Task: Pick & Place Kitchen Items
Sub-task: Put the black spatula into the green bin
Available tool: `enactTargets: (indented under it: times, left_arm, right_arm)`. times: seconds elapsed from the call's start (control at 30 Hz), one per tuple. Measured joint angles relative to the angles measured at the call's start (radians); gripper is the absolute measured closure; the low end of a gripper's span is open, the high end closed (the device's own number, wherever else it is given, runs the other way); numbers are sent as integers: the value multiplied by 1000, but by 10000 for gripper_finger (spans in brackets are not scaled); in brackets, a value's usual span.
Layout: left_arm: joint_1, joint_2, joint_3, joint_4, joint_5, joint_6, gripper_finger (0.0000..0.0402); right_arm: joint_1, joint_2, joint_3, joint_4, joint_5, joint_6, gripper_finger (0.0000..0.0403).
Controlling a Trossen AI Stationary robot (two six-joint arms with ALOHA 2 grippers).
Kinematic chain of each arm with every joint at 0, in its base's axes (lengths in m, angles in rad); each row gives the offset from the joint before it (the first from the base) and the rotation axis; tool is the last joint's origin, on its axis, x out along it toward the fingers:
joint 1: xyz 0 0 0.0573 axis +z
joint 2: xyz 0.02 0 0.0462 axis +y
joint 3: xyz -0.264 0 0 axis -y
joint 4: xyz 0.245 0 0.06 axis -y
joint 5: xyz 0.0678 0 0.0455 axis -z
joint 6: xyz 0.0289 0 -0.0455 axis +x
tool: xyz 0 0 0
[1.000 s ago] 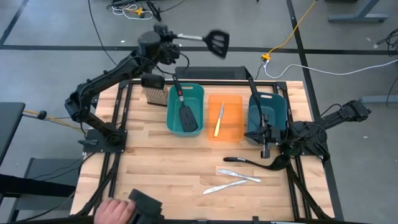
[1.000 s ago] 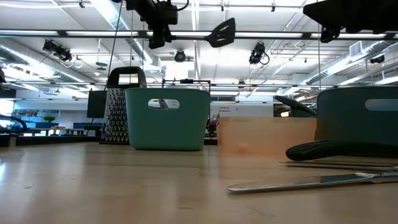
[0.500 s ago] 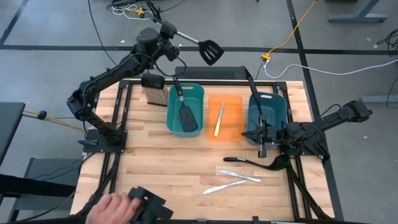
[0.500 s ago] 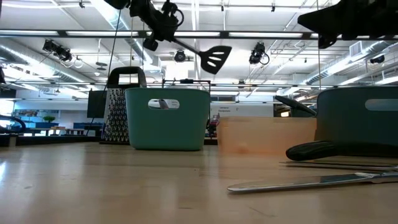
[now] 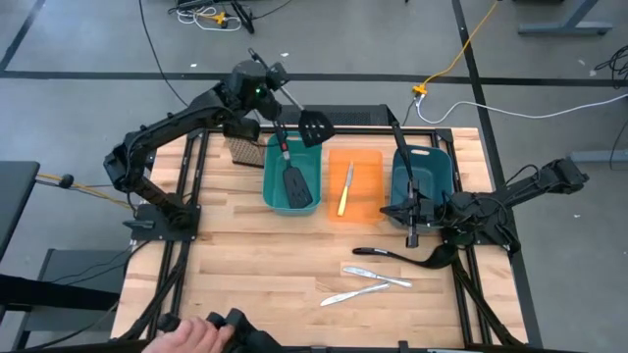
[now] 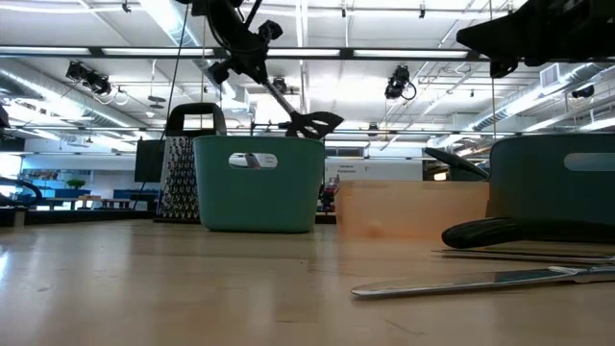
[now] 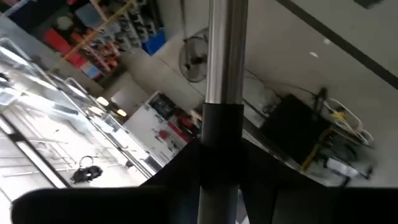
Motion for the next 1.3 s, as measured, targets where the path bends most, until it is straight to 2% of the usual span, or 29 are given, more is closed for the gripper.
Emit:
enactTargets:
  times: [0.13, 0.3, 0.47, 0.7, 0.83, 1.07, 1.3]
  left_arm:
    - [4, -21, 0, -133, 14, -5, 315]
    - [-15, -56, 2, -161, 39, 3, 315]
    - [-59, -49, 0, -270, 38, 10, 315]
    - [-117, -42, 0, -316, 43, -66, 315]
    - [-135, -1, 0, -361, 45, -84, 315]
    - [-163, 79, 0, -342, 37, -97, 315]
    - [-167, 158, 0, -346, -5, -96, 315]
  right_arm:
    - [0, 0, 0, -5, 0, -2, 394]
    - [-10, 0, 0, -10, 0, -4, 394]
    - [-18, 0, 0, -14, 0, -4, 394]
    - [-18, 0, 0, -14, -10, -4, 394]
    - [-18, 0, 0, -14, -11, -4, 394]
    - [-18, 0, 0, -15, -11, -4, 394]
    - [-18, 0, 0, -15, -11, -4, 394]
